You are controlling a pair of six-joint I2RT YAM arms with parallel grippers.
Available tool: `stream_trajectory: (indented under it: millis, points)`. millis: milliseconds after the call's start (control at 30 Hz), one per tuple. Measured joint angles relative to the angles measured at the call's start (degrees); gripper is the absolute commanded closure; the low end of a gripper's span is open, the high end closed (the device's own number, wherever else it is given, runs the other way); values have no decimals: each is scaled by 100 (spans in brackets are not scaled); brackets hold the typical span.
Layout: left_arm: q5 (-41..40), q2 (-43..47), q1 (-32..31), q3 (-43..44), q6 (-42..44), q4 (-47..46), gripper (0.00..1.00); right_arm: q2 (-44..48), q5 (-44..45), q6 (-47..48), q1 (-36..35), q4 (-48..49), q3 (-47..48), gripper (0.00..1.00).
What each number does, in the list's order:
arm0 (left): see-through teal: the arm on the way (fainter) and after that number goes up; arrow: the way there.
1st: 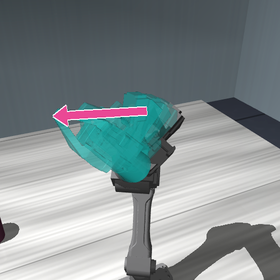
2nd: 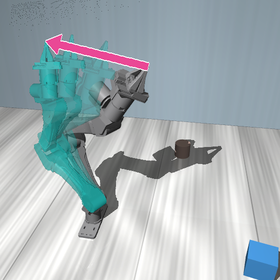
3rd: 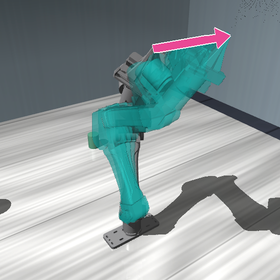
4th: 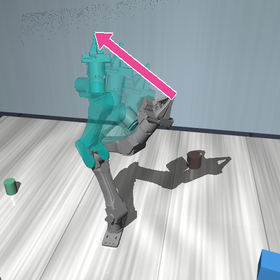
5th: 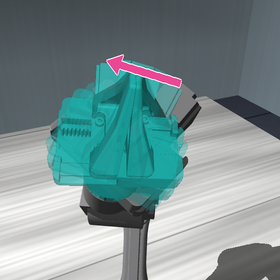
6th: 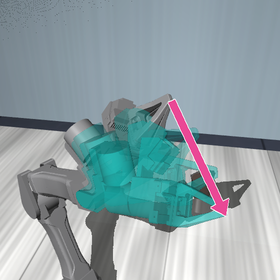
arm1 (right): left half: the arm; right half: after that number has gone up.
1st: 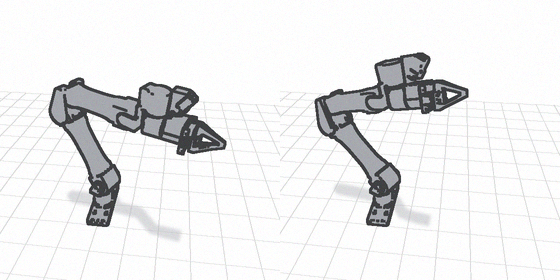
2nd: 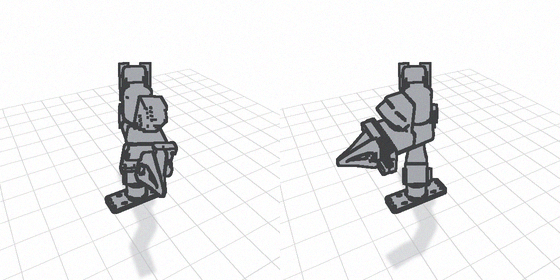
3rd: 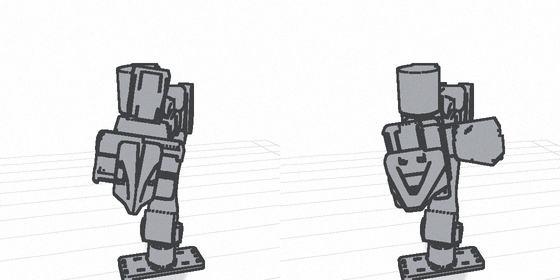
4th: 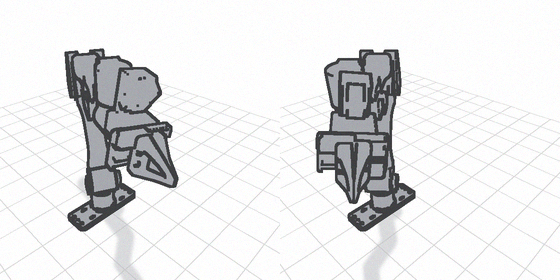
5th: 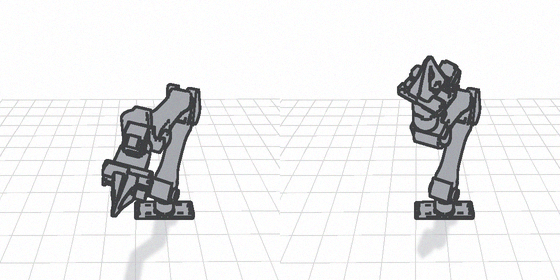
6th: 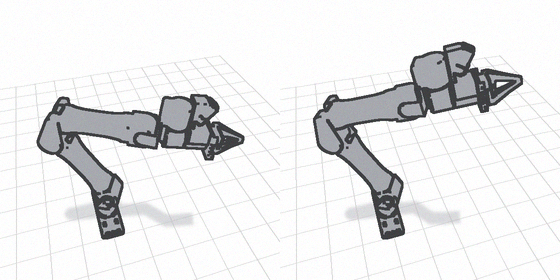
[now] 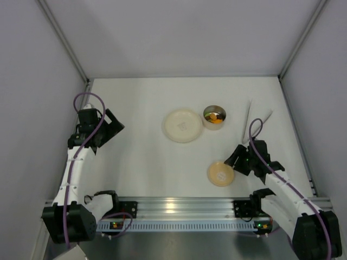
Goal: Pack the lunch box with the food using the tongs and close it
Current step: Pick up the box lid from the center of the board.
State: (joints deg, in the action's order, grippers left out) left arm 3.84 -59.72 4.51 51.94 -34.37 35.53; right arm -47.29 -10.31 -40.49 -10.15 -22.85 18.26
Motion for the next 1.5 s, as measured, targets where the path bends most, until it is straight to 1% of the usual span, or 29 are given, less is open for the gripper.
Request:
stream_trajectory:
  millis: [233,433,633,767,800,833,900,1067,1133,1300,1400,1433,1500]
  points:
    - [0,0,0,0,2,0,2,236,-107,-184,-232,184,-286,44]
    - [0,0,0,0,0,0,1,221,-190,-483,-669,603,-455,45]
    - [0,0,0,0,0,0,2,-107,-238,-710,-1237,1001,-455,47]
    - [0,0,0,0,2,0,2,-407,-225,-717,-1580,1016,-293,50]
    - [0,0,0,0,2,0,2,-474,-223,-713,-1659,1010,-258,51]
    - [2,0,0,0,0,0,2,-529,-214,-708,-1731,999,-229,56]
    - [2,0,0,0,2,0,1,-592,-160,-673,-1845,960,-201,57]
    - [28,0,-2,0,0,0,2,-560,-46,-599,-1954,824,-170,59]
    - [37,0,0,0,0,0,1,-494,2,-564,-1974,706,-162,62]
    - [90,0,0,0,0,0,2,-306,94,-490,-1982,369,-162,65]
    - [111,0,-2,0,0,0,1,-304,116,-459,-1985,337,-162,70]
    - [114,0,-2,0,0,-2,2,-310,125,-450,-1985,332,-162,74]
    - [114,0,-2,0,0,0,2,-354,120,-452,-1987,334,-162,76]
